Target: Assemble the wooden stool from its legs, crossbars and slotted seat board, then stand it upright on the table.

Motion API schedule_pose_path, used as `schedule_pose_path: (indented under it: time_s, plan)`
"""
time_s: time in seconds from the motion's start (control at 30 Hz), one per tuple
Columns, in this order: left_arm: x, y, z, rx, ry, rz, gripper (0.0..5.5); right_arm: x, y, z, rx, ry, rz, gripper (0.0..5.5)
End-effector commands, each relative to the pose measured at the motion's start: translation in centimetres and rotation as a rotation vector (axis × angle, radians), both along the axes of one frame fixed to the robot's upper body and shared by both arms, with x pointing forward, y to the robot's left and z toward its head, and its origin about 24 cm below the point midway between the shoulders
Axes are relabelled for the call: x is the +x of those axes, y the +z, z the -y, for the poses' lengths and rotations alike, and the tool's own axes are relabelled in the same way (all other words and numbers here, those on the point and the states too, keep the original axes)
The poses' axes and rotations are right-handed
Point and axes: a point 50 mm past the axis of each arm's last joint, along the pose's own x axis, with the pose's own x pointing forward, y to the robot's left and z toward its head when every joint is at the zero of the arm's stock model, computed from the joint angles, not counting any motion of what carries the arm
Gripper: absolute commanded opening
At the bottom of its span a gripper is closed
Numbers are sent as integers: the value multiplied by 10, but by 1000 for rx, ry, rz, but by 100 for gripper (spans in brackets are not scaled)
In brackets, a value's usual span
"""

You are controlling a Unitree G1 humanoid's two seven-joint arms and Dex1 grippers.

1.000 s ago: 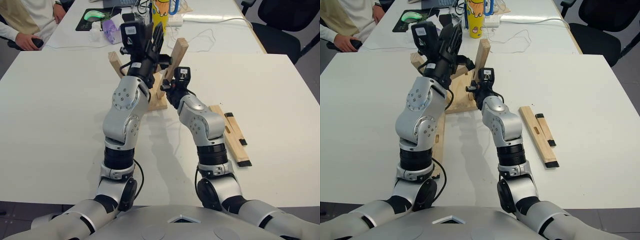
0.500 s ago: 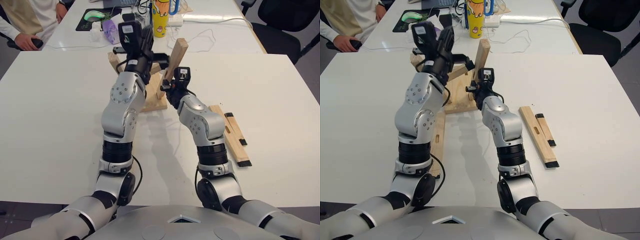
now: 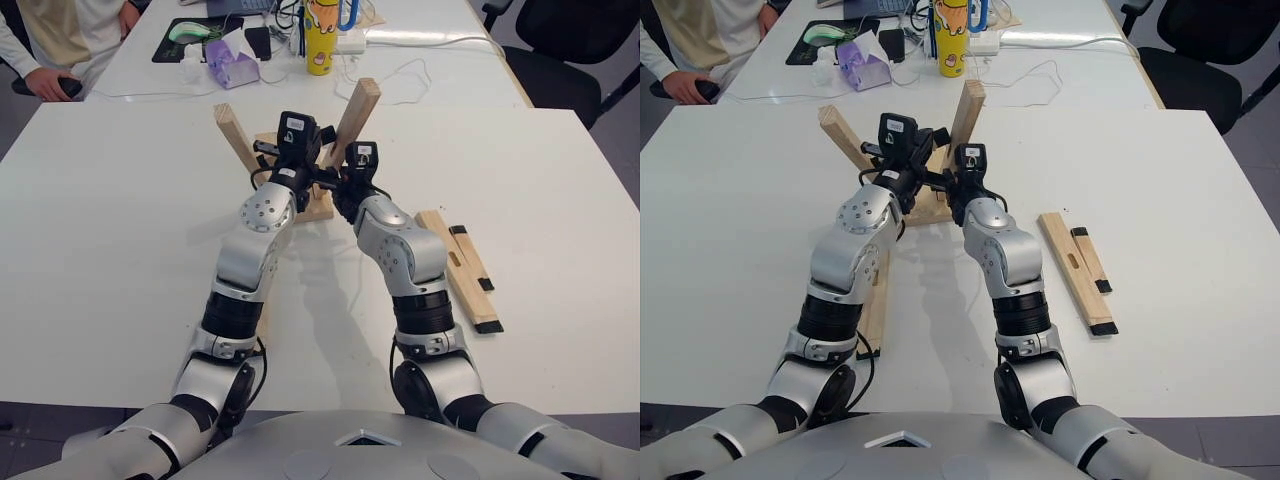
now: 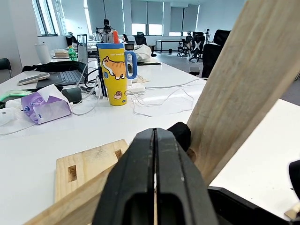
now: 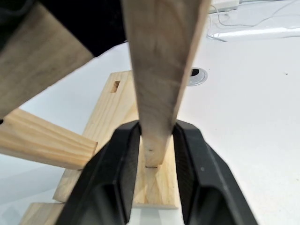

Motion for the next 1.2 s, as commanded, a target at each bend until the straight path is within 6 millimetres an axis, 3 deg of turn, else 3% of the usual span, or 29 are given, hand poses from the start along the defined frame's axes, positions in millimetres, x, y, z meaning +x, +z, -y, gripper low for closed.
schedule_pose_path:
  time_s: [0.03, 0.27, 0.6, 0.83, 1.0, 1.2]
  plan:
    - [5, -10, -12, 1, 78, -44, 0, 1, 17, -12, 61, 21, 54, 98]
    - [6, 22, -18, -120, 65, 72, 0, 1, 17, -4, 33, 26, 87, 98]
    - [12, 20, -31, -160, 89, 5, 0, 3, 33, 38, -115, 58, 320, 98]
    - [14, 18, -32, -138, 93, 6, 0, -4, 5, 54, -155, 166, 123, 98]
    - [12, 19, -30, -127, 91, 19, 0, -8, -5, 56, -139, 185, 44, 98]
    - [11, 20, -29, -96, 84, 40, 0, -14, -12, 58, -130, 224, -21, 203]
